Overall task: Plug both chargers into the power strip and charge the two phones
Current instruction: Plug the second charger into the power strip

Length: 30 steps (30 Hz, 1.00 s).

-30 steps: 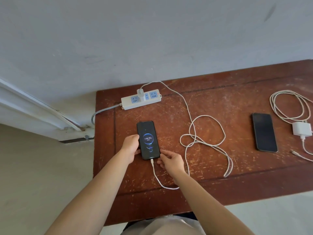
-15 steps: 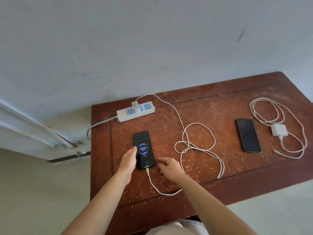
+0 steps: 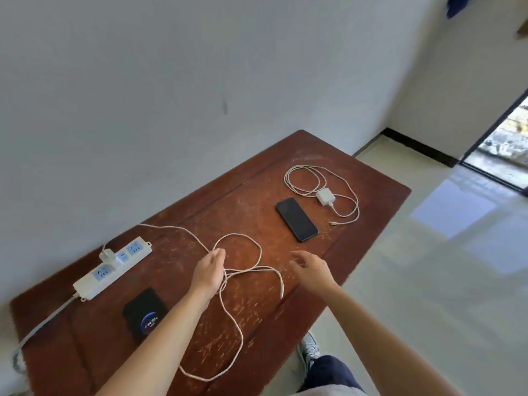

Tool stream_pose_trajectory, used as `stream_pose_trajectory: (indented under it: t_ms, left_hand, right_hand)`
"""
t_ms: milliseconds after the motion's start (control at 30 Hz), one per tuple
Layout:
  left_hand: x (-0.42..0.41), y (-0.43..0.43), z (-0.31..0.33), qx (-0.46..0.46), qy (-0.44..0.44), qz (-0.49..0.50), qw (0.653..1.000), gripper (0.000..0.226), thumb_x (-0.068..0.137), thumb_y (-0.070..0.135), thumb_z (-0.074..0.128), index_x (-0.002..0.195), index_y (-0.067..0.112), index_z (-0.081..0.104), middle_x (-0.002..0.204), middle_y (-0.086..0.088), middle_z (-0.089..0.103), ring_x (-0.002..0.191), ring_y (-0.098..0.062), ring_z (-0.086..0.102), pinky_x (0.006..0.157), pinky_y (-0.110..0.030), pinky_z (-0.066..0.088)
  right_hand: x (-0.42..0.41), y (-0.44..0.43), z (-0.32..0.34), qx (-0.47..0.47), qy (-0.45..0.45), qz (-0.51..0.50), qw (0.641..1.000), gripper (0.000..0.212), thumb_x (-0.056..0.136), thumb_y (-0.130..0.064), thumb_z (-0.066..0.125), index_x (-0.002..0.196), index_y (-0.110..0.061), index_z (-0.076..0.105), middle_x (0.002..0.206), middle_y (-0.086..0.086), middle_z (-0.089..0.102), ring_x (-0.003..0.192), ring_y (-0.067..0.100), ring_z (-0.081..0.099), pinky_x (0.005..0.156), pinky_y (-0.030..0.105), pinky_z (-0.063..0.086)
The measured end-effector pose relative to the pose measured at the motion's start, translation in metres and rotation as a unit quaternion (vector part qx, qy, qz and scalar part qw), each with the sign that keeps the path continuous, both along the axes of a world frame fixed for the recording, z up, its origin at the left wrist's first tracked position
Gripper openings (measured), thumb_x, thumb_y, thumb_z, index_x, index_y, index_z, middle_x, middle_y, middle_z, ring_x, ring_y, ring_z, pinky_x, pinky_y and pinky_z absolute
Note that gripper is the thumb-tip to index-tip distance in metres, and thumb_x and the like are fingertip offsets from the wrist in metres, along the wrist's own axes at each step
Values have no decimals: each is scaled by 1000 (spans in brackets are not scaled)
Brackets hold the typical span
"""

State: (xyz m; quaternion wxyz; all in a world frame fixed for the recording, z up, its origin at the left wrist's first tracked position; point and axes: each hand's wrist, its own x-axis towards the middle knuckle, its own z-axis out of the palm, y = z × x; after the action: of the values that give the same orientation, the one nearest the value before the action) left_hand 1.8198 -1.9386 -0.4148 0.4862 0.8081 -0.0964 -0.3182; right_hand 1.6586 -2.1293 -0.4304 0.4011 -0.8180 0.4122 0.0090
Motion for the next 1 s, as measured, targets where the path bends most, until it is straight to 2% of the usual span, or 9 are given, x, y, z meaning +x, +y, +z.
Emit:
stream_pose_trajectory:
  t_ms: [100, 300, 433, 567, 667, 733, 800, 900, 1000]
  left_hand:
    - [-11, -55, -6, 21, -46, -54, 997, 46, 106, 36, 41, 140, 10, 55, 147, -8, 54, 138, -24, 45, 111, -34, 33]
    - [-17, -151, -43, 164, -138, -156, 964, 61, 105, 48, 33, 157, 15, 28, 167, -13, 20, 154, -29, 15, 123, -45, 18]
    - [-12, -198, -68, 255, -199, -191, 927, 67, 103, 54, 28, 160, 19, 16, 170, -13, 2, 156, -31, 2, 124, -48, 12]
    - [-10, -212, -93, 333, -231, -224, 886, 65, 104, 52, 22, 160, 18, 15, 170, -12, 3, 156, -29, 1, 124, -50, 10]
    - [-18, -206, -113, 360, -235, -239, 871, 65, 105, 50, 23, 160, 19, 10, 170, -10, -3, 156, -26, -6, 124, -48, 1]
    - [-20, -203, -119, 360, -237, -239, 870, 66, 104, 49, 24, 160, 20, 6, 170, -8, -7, 155, -25, -11, 124, -48, -3]
    - [-19, -202, -123, 366, -240, -242, 866, 66, 104, 50, 25, 160, 22, 4, 170, -7, -10, 155, -24, -12, 123, -48, -4]
    - [-17, -200, -122, 370, -221, -247, 868, 70, 102, 53, 31, 160, 25, 2, 169, -3, -14, 155, -22, -14, 123, -46, -6]
    - [-10, -202, -111, 350, -178, -247, 886, 73, 101, 48, 45, 160, 26, 10, 170, -2, -9, 155, -21, -10, 125, -46, 0]
  right_hand:
    - [-15, -44, -11, 3, -3, -39, 999, 39, 98, -30, 58, 136, -21, 62, 130, 2, 69, 99, 12, 62, 83, 24, 48]
    - [-6, -141, -41, 6, 15, -52, 999, 53, 98, -29, 57, 149, -20, 45, 147, 12, 49, 123, 26, 58, 100, 35, 47]
    - [18, -204, -56, -20, 16, -77, 997, 61, 98, -29, 59, 154, -16, 37, 155, 13, 39, 137, 28, 45, 110, 41, 42]
    - [46, -248, -70, -59, 36, -90, 994, 74, 94, -39, 63, 156, -16, 30, 160, 15, 31, 147, 34, 32, 117, 49, 32]
    - [61, -265, -84, -77, 50, -88, 992, 92, 88, -51, 67, 158, -15, 20, 162, 16, 28, 148, 37, 26, 119, 53, 25]
    - [67, -269, -93, -94, 56, -92, 990, 98, 84, -57, 68, 158, -14, 20, 160, 15, 32, 147, 38, 27, 118, 55, 24]
    - [72, -267, -99, -117, 61, -96, 987, 94, 84, -59, 68, 155, -14, 26, 158, 14, 35, 145, 37, 28, 117, 55, 24]
    - [75, -266, -101, -137, 71, -93, 984, 73, 89, -56, 64, 144, -14, 41, 154, 15, 37, 142, 37, 29, 116, 56, 25]
    - [78, -271, -91, -105, 51, -88, 989, 66, 90, -55, 65, 138, -11, 48, 149, 15, 41, 139, 36, 34, 115, 54, 27]
